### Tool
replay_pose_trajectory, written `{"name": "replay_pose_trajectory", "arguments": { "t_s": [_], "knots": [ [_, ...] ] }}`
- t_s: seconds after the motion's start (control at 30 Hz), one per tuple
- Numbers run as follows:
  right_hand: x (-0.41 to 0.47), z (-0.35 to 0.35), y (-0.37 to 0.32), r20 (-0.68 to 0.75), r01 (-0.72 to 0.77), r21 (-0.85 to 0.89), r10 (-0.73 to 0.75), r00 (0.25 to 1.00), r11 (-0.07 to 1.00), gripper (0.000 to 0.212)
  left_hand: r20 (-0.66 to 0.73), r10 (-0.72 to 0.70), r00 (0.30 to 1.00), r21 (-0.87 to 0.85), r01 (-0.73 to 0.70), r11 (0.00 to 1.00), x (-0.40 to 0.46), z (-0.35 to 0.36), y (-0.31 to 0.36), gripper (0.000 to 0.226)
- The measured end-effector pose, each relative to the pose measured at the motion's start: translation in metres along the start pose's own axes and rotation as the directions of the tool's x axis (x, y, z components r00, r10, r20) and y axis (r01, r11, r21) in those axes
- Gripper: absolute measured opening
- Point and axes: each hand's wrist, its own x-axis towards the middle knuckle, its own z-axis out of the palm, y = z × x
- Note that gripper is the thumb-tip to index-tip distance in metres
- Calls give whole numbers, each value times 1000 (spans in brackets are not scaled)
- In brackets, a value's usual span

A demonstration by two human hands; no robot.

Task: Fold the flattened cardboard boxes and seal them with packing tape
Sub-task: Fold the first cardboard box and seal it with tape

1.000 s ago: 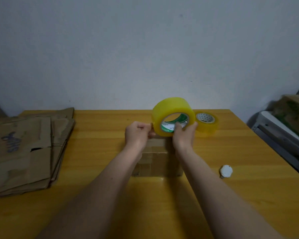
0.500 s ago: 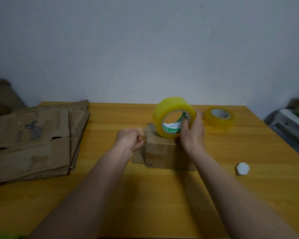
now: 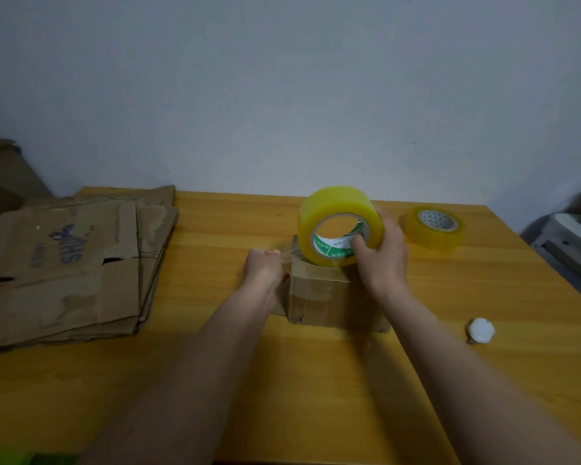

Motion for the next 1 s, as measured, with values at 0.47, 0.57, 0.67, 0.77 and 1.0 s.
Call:
{"name": "replay_pose_trajectory", "arguments": {
  "t_s": [0.47,0.57,0.67,0.77,1.0],
  "knots": [
    [6,2,4,48,-20,-46,22,999,999,50,202,-15,979,386,-65,920,4,0,-3,43],
    [6,2,2,53,-27,-32,29,998,999,48,144,-54,988,518,-29,855,1,-7,-2,70],
    [6,1,0,53,-22,-15,23,998,1000,46,150,184,971,507,-235,829,-7,-11,-7,34],
    [5,0,-1,64,-28,-11,29,998,1000,46,204,455,867,218,-493,842,-24,-8,-4,27],
    [5,0,0,76,-61,-7,62,995,998,39,613,339,714,401,-651,645,-22,-8,-6,109]
  ]
}}
